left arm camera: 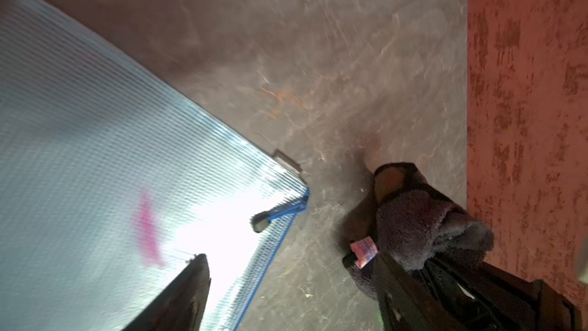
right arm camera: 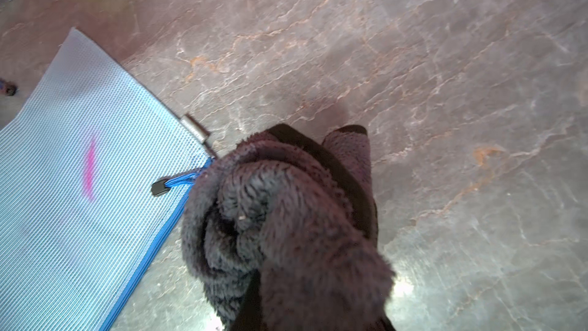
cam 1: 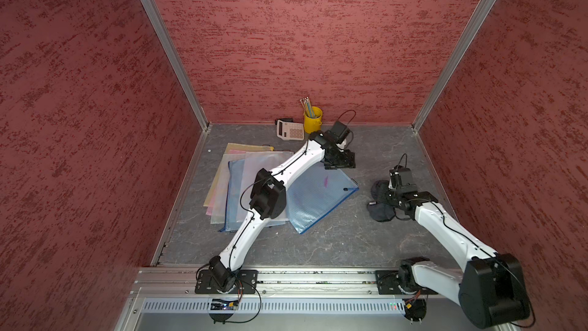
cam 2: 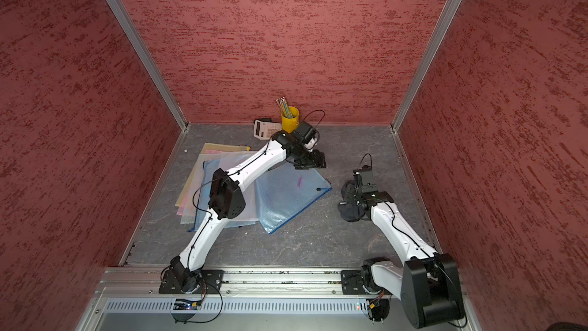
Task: Wipe the document bag
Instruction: Adjust the document bag at the center of the board.
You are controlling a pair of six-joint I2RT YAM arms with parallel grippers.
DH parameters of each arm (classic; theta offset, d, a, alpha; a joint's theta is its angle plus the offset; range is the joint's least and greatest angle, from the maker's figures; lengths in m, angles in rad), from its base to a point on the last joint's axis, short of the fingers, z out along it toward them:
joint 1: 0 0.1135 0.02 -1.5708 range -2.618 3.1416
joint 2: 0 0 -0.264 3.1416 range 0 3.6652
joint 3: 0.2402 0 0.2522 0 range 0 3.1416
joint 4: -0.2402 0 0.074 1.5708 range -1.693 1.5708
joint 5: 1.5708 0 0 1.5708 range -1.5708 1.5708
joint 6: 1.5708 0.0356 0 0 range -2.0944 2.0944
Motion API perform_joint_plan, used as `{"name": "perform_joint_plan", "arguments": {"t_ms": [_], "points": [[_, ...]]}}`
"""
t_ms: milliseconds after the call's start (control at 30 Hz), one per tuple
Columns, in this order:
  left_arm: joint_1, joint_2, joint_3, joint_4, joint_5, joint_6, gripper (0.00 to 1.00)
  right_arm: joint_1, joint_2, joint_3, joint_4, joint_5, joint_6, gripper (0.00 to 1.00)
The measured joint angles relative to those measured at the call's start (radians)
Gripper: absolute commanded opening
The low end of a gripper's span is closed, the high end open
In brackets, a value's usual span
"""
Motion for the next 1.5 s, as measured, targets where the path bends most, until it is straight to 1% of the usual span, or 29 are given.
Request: {"name": "perform_joint_plan", "arguments": {"t_ms": [100, 167, 267, 300, 333, 533, 700, 800, 933, 1067, 1233, 1500], "points": [[0.121, -0.047, -0.039, -0.017, 0.000, 0.095, 0.88, 0.055, 0.000, 0.023, -0.014, -0.016, 0.014, 0.02], [0.196, -0.047, -0.045, -0.028, -0.014, 0.161, 0.89, 0.093, 0.005, 0.042, -0.015, -0.026, 0.034, 0.03], [0.262, -0.022, -0.051, -0.056, -0.045, 0.243, 0.92, 0.153, 0.040, 0.082, -0.007, -0.040, 0.063, 0.04], [0.269, -0.013, -0.052, -0.064, -0.051, 0.262, 0.94, 0.171, 0.056, 0.093, -0.002, -0.048, 0.069, 0.05], [0.272, 0.000, -0.054, -0.071, -0.053, 0.281, 1.00, 0.194, 0.082, 0.109, 0.009, -0.060, 0.077, 0.05], [0.273, 0.045, -0.117, -0.082, -0.004, 0.372, 1.00, 0.291, 0.237, 0.148, 0.082, -0.098, 0.120, 0.05], [0.288, 0.053, -0.167, -0.093, 0.054, 0.418, 0.97, 0.301, 0.312, 0.148, 0.119, -0.102, 0.153, 0.05], [0.293, 0.053, -0.234, -0.090, 0.090, 0.441, 0.92, 0.301, 0.368, 0.157, 0.142, -0.102, 0.164, 0.05], [0.301, 0.029, -0.288, -0.086, 0.171, 0.475, 0.86, 0.301, 0.427, 0.159, 0.164, -0.102, 0.184, 0.05], [0.300, 0.026, -0.307, -0.108, 0.240, 0.508, 0.78, 0.301, 0.439, 0.159, 0.185, -0.102, 0.202, 0.05], [0.300, 0.021, -0.334, -0.131, 0.296, 0.530, 0.71, 0.301, 0.454, 0.159, 0.202, -0.102, 0.208, 0.04], [0.312, -0.004, -0.350, -0.141, 0.368, 0.523, 0.47, 0.301, 0.467, 0.159, 0.217, -0.101, 0.213, 0.04]]}}
